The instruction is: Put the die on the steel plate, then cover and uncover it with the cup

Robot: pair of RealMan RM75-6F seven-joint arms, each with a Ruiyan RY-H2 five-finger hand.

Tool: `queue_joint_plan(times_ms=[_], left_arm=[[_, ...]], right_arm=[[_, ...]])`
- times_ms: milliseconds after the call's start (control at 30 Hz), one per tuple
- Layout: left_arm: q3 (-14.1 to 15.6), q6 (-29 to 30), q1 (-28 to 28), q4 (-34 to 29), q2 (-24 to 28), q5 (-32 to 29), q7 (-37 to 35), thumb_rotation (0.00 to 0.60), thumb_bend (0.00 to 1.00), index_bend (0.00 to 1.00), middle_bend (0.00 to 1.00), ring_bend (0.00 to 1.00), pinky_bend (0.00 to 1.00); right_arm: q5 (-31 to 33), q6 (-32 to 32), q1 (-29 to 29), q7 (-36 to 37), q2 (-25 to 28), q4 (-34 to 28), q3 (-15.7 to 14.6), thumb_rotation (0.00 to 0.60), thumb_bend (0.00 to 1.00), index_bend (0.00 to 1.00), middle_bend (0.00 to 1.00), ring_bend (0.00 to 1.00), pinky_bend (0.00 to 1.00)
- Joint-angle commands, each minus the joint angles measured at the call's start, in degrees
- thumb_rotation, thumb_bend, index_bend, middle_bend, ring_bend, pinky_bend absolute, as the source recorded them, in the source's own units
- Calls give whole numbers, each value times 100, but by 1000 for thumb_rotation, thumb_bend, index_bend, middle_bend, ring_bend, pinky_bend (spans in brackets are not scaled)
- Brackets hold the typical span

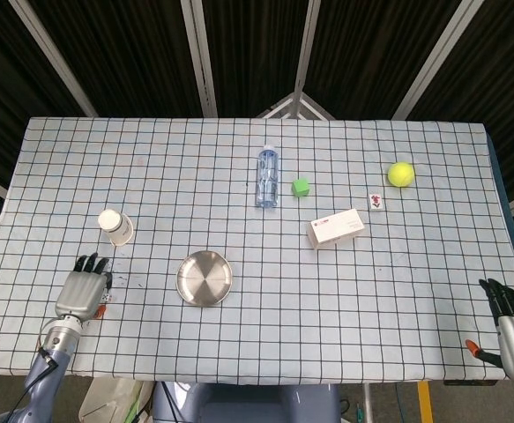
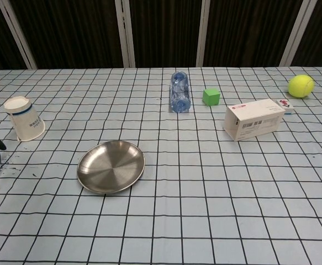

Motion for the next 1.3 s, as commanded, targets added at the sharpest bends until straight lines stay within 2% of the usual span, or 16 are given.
queue_joint_plan(times_ms=[33, 233, 600, 1100, 1300], left_arm=[[15, 0, -12, 42, -33, -37, 12, 600, 368, 449, 119, 0, 62], [29, 15, -35, 79, -83, -32, 9, 600, 379, 458, 126, 0, 62], [79, 23, -39, 146, -114, 57, -137, 600, 471, 516, 158, 0, 62], [134, 150, -15, 48, -76, 116, -175, 600, 477, 519, 164, 0, 62], [73, 412, 9, -291, 28, 525, -410, 600, 477, 519, 167, 0, 62]], right_arm=[[7, 9, -5, 7, 6, -4, 4, 600, 41, 108, 124, 132, 91], [9, -7, 0, 4, 6, -2, -2, 600, 42, 108, 124, 132, 90], [28, -34, 10, -8, -5, -11, -5, 600, 41, 108, 124, 132, 91], [29, -38, 11, -12, 3, -35, -10, 600, 42, 108, 125, 132, 91], [24, -28, 9, 1, 5, -35, -10, 600, 42, 108, 125, 132, 91]])
